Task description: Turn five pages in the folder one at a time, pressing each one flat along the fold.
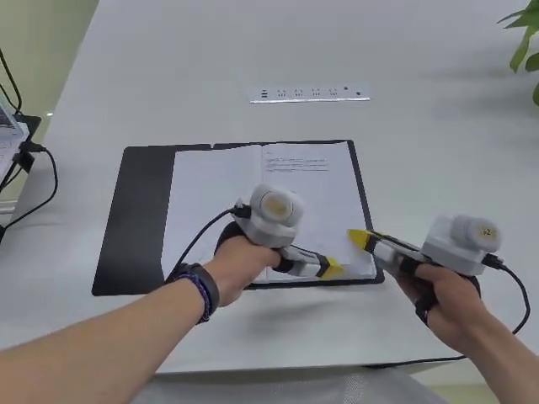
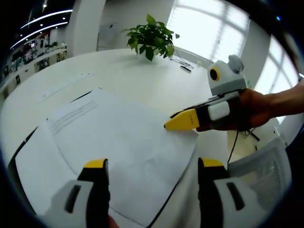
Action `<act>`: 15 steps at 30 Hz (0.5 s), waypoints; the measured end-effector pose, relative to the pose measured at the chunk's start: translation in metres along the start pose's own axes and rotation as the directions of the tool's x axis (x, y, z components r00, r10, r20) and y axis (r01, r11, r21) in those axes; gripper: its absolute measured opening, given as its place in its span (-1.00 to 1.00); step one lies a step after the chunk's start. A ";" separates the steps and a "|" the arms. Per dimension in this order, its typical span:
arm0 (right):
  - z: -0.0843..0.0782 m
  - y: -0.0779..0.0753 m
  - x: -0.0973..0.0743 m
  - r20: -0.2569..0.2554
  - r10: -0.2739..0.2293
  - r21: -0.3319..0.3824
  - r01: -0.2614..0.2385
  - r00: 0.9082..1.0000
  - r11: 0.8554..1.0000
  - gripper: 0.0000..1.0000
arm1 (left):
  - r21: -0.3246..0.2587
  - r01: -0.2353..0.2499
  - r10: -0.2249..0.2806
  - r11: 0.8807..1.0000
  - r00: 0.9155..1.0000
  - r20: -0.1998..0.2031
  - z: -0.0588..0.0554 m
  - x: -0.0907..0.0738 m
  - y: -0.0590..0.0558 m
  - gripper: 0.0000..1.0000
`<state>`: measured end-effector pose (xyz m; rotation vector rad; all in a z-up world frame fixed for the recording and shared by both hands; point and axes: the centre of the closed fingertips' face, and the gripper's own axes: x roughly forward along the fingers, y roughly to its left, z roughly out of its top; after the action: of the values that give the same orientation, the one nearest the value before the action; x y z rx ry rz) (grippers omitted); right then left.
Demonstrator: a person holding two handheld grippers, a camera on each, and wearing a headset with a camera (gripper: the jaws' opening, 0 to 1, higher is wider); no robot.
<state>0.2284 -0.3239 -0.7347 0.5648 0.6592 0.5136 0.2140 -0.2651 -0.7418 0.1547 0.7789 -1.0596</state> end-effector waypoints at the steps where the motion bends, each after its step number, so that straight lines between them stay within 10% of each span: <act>1: 0.001 0.001 0.000 0.005 0.004 0.004 -0.004 1.000 1.000 -0.80 | 0.003 -0.003 0.003 1.000 1.000 0.001 0.000 -0.002 0.001 0.53; 15: 0.012 0.015 0.003 0.052 0.048 -0.005 -0.047 0.997 0.999 -1.00 | 0.009 -0.047 0.047 0.999 0.998 0.042 0.005 -0.032 0.011 0.52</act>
<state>0.2344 -0.3148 -0.7187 0.5898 0.5958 0.5427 0.2173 -0.2386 -0.7203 0.1583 0.7288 -1.0194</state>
